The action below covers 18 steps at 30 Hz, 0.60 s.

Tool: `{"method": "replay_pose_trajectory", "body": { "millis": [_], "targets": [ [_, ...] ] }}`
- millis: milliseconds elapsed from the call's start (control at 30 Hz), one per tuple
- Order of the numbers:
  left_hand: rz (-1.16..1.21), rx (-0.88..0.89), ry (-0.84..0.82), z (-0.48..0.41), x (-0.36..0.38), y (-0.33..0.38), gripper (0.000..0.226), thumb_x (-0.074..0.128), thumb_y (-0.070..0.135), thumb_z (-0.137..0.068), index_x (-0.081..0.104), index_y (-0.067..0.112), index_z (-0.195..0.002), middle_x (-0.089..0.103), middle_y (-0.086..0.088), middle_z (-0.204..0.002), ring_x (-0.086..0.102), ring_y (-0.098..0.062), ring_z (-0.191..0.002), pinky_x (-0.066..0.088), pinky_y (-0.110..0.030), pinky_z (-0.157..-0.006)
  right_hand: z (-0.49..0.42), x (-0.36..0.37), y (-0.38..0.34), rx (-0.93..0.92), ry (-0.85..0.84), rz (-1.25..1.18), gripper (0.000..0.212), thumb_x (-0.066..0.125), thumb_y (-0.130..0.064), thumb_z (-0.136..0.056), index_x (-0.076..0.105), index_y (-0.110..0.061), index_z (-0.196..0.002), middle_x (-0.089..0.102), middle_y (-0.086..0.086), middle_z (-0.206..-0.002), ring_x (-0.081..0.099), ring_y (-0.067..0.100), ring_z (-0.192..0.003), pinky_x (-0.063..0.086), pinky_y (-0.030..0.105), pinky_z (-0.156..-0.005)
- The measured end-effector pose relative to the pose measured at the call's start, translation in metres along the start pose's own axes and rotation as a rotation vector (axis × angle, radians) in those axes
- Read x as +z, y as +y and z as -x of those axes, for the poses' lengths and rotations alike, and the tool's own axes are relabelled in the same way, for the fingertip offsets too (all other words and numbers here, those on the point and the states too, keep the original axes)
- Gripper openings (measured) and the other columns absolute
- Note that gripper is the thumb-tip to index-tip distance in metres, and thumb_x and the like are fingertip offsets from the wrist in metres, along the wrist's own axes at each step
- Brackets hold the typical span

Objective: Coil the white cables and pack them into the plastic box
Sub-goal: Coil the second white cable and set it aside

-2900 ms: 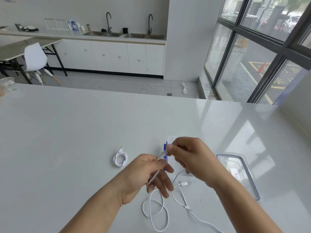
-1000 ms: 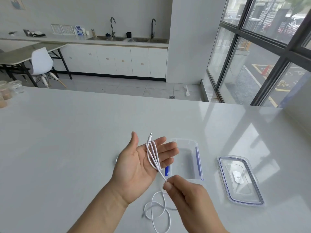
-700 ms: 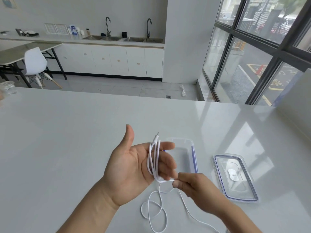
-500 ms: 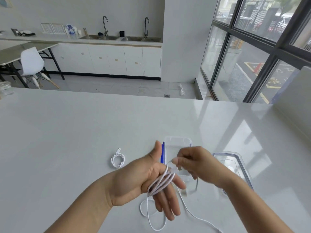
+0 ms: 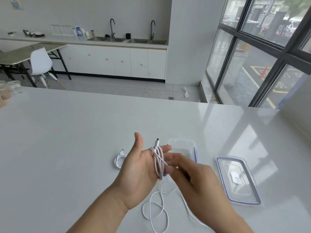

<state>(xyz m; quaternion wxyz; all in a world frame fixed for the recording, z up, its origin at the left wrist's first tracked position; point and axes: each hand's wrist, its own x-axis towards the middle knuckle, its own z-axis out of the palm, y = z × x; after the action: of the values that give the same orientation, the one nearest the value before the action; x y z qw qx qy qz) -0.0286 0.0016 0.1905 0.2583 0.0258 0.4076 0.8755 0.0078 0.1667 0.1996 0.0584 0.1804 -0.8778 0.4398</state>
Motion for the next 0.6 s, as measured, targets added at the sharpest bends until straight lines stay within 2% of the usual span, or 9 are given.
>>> {"method": "replay_pose_trajectory", "body": {
  "millis": [67, 100, 233, 333, 367, 467, 533, 600],
  "targets": [
    [0.117, 0.036, 0.036, 0.001, 0.004, 0.002, 0.103, 0.028, 0.078, -0.085, 0.046, -0.009, -0.136, 0.06, -0.036, -0.128, 0.06, -0.044, -0.12, 0.035, -0.055, -0.112, 0.009, 0.006, 0.008, -0.004, 0.069, 0.014, 0.015, 0.063, -0.03, -0.097, 0.061, -0.033, -0.082, 0.052, -0.016, -0.055, 0.044, 0.01, -0.05, 0.031, 0.015, -0.049],
    [0.153, 0.051, 0.048, 0.001, 0.006, 0.003, 0.101, 0.029, 0.077, -0.086, 0.047, -0.009, -0.135, 0.059, -0.036, -0.129, 0.06, -0.046, -0.121, 0.034, -0.056, -0.113, 0.013, 0.008, 0.011, 0.01, 0.089, -0.008, 0.016, 0.065, -0.029, -0.096, 0.061, -0.031, -0.08, 0.047, -0.013, -0.053, 0.041, 0.009, -0.049, 0.029, 0.015, -0.049],
    [0.211, 0.113, 0.077, 0.002, 0.012, 0.009, 0.092, 0.029, 0.074, -0.088, 0.055, -0.006, -0.128, 0.067, -0.03, -0.118, 0.066, -0.042, -0.113, 0.04, -0.05, -0.108, 0.026, 0.018, 0.017, 0.047, 0.115, -0.039, 0.01, 0.065, -0.034, -0.092, 0.067, -0.029, -0.084, 0.052, -0.018, -0.056, 0.049, 0.005, -0.052, 0.034, 0.01, -0.051],
    [0.226, 0.123, 0.061, 0.005, 0.018, 0.011, 0.089, 0.032, 0.073, -0.088, 0.06, -0.004, -0.122, 0.07, -0.027, -0.11, 0.069, -0.04, -0.104, 0.045, -0.047, -0.101, 0.03, 0.024, 0.021, 0.063, 0.04, -0.08, 0.015, 0.059, -0.042, -0.091, 0.071, -0.034, -0.095, 0.061, -0.035, -0.071, 0.062, -0.003, -0.067, 0.042, 0.006, -0.062],
    [0.223, 0.12, 0.052, 0.006, 0.018, 0.011, 0.088, 0.033, 0.073, -0.088, 0.063, -0.003, -0.119, 0.071, -0.026, -0.105, 0.071, -0.039, -0.099, 0.047, -0.046, -0.098, 0.03, 0.025, 0.024, 0.066, 0.005, -0.092, 0.015, 0.059, -0.041, -0.091, 0.07, -0.035, -0.098, 0.062, -0.036, -0.074, 0.064, -0.003, -0.071, 0.043, 0.006, -0.065],
    [0.206, 0.116, 0.002, 0.01, 0.02, 0.01, 0.066, 0.045, 0.06, -0.09, 0.071, 0.0, -0.102, 0.069, -0.017, -0.081, 0.068, -0.031, -0.072, 0.056, -0.036, -0.073, 0.026, 0.021, 0.034, 0.138, -0.058, -0.159, 0.005, 0.068, -0.03, -0.094, 0.072, -0.03, -0.093, 0.065, -0.022, -0.069, 0.062, 0.001, -0.065, 0.041, 0.009, -0.064],
    [0.172, 0.13, -0.052, 0.011, 0.018, 0.01, 0.034, 0.062, 0.035, -0.087, 0.069, 0.002, -0.092, 0.061, -0.012, -0.065, 0.06, -0.027, -0.057, 0.051, -0.032, -0.06, 0.02, 0.013, 0.038, 0.29, -0.062, -0.404, 0.008, 0.077, -0.026, -0.085, 0.076, -0.018, -0.082, 0.066, -0.008, -0.062, 0.057, 0.005, -0.058, 0.044, 0.016, -0.063],
    [0.138, 0.11, -0.136, 0.014, 0.017, 0.01, 0.016, 0.071, 0.017, -0.081, 0.064, 0.004, -0.087, 0.056, -0.008, -0.057, 0.056, -0.023, -0.048, 0.047, -0.029, -0.054, 0.015, 0.005, 0.042, 0.429, -0.027, -0.653, 0.016, 0.089, -0.019, -0.07, 0.076, -0.01, -0.071, 0.064, 0.006, -0.058, 0.054, 0.017, -0.053, 0.046, 0.027, -0.052]
  ]
}}
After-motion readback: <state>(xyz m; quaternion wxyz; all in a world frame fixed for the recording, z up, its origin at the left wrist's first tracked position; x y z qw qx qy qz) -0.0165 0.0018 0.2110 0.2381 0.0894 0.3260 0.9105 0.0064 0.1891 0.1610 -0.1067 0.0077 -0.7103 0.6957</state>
